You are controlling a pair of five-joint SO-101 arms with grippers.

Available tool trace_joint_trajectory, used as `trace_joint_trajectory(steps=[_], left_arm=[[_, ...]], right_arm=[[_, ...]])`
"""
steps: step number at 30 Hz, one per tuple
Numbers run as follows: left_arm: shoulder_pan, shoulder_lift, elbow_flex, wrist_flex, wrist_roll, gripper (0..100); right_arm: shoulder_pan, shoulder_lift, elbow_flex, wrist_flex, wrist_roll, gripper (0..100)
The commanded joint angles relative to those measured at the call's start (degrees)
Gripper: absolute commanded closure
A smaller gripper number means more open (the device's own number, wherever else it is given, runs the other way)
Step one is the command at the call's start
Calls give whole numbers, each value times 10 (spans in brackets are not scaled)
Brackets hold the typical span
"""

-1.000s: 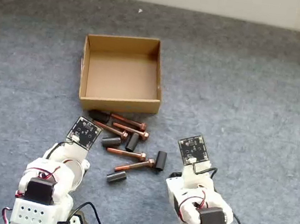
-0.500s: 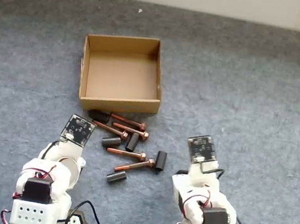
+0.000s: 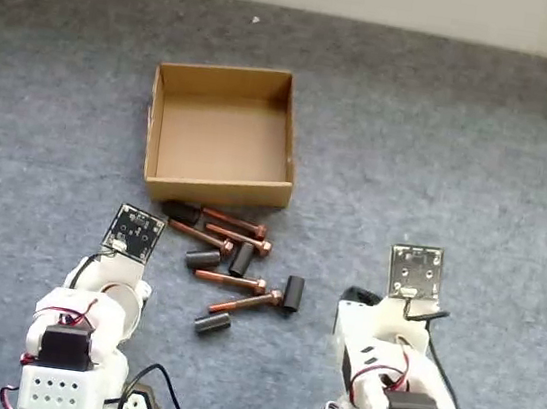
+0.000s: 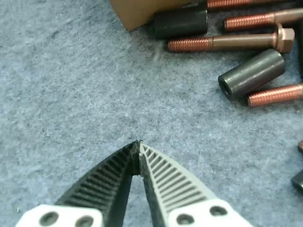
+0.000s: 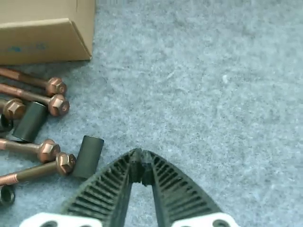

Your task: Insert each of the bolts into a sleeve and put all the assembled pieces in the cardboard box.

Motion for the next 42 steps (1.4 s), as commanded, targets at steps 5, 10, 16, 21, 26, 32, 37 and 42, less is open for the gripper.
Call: trace_joint_trajectory(steps=[5,10,16,21,26,32,37,42], left_arm=[[-8,-4,0,-11,-3,993],[-9,-4,0,-11,-3,993],[-10,-4,0,-11,-3,993],[-10,-4,1,-11,-3,993],[-10,-4,2,-11,-3,994],[-10,-4,7,-11,-3,994],[-10,-4,7,-11,-3,994],[-10,-4,7,-11,-3,994]], right_arm=[[-68,37,-36,-2,-36,985],[-74,211,-122,-19,-75,985],[-75,451,-269,-22,-98,985],[-75,556,-304,-75,-98,985],[-99,599,-307,-77,-167,971],[-178,640,-305,-80,-252,785],[-207,681,-305,-108,-259,782],[-211,748,-307,-167,-259,782]])
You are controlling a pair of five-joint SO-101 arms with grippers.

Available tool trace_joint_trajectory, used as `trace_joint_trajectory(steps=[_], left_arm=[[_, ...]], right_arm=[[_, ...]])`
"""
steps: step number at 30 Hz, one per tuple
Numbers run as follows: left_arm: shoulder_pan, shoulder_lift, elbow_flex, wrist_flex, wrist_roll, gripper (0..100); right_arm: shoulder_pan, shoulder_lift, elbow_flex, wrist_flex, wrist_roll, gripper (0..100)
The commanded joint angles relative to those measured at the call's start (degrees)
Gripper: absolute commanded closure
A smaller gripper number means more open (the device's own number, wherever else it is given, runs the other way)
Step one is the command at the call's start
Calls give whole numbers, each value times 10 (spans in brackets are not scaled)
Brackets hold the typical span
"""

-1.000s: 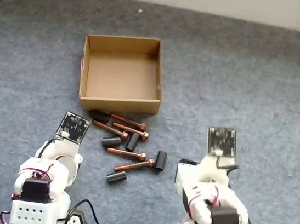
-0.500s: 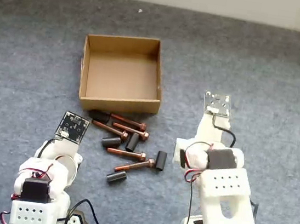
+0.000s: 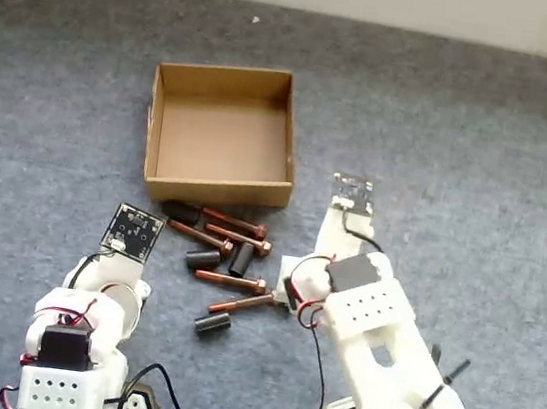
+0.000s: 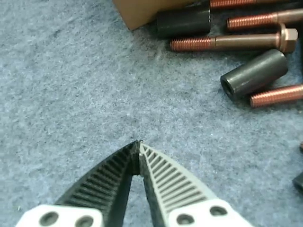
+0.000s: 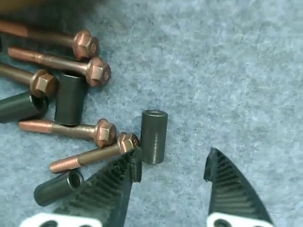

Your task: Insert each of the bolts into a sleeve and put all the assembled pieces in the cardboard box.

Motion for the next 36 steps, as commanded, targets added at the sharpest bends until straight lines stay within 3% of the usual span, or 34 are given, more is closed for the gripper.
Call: trace_joint_trajectory(steps=[1,19,24,28,36], left_arm=[[-5,-4,6,-11,-3,994],[-5,-4,6,-9,-3,994],[-6,-4,6,-9,-3,994],[-6,-4,6,-9,-3,994],[-6,-4,3,-11,-3,994]], right_arm=[[-7,43,-36,-36,-5,782],[-3,186,-38,-124,-2,785],[-3,200,-37,-123,0,888],[-5,196,-35,-123,61,988],[-1,137,-61,-39,67,992]])
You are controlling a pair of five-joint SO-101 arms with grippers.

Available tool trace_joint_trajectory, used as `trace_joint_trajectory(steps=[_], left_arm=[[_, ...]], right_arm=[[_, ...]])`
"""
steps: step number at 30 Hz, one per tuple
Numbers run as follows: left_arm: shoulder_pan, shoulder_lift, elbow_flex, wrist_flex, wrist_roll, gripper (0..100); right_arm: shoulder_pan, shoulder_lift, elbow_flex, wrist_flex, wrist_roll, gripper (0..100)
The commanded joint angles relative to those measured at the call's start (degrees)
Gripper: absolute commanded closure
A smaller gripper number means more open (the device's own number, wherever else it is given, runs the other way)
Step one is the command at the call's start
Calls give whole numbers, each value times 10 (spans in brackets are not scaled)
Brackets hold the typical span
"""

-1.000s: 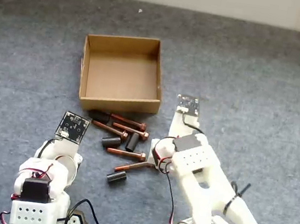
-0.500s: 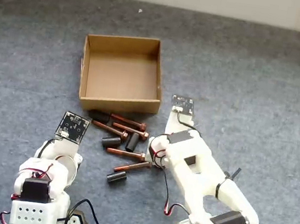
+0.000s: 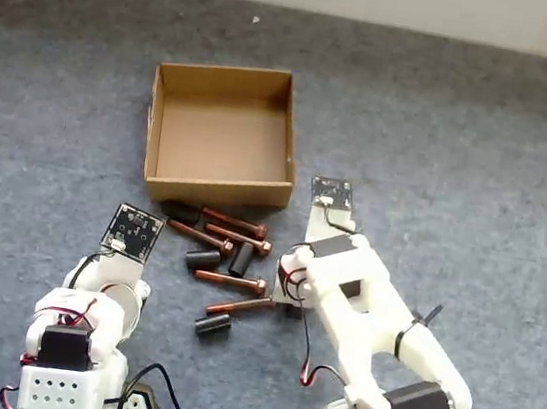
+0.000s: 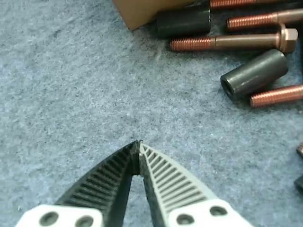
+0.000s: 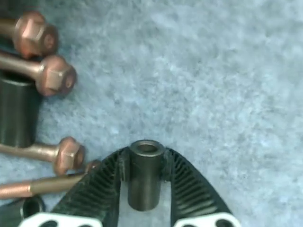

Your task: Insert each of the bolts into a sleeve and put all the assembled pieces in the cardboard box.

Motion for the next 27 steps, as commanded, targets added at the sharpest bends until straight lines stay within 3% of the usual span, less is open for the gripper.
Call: trace_joint_trajectory(steps=[1,11,16,20,27], left_arm=[[-6,-4,1,-11,-3,994],[-44,-3,-22,-24,-4,993],[-41,-2,-40,-56,-11,992],[-41,-1,-95,-60,-59,992],[21,13,-195,-27,-91,993]], right_arm=[[0,-77,-31,37,7,992],[66,-305,65,24,7,993],[94,-319,109,-25,7,993],[138,-319,117,-64,4,993],[163,-319,117,-77,3,993]])
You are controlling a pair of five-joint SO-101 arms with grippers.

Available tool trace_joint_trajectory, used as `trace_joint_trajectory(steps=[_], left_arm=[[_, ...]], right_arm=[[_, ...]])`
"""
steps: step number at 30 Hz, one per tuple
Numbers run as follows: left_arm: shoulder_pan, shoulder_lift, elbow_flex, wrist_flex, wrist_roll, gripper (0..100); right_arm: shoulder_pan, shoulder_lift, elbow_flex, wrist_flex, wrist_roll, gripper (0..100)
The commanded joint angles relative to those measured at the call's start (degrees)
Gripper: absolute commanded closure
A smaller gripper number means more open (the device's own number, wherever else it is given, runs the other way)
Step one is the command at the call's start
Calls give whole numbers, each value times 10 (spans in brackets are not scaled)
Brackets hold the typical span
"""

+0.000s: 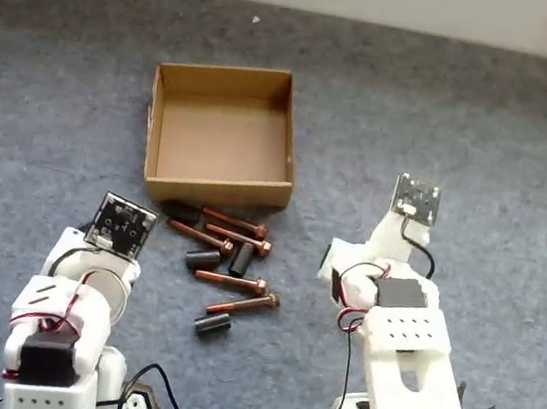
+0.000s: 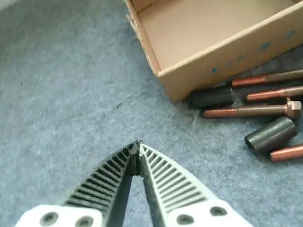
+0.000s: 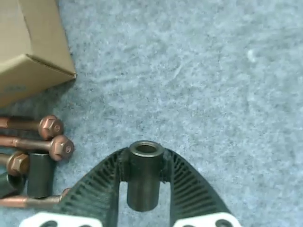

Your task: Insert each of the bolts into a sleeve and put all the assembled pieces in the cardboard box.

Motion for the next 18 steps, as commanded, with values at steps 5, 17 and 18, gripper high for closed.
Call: trace_joint_trajectory(steps=[5,17,18], left_arm=[[94,166,-152,46,-28,993],[261,567,-297,27,-29,859],[273,589,-308,24,-29,844]], right_arm=[[9,-22,-6,-15,3,993],[86,-22,-6,-33,4,993],[99,-22,-6,-35,5,993]])
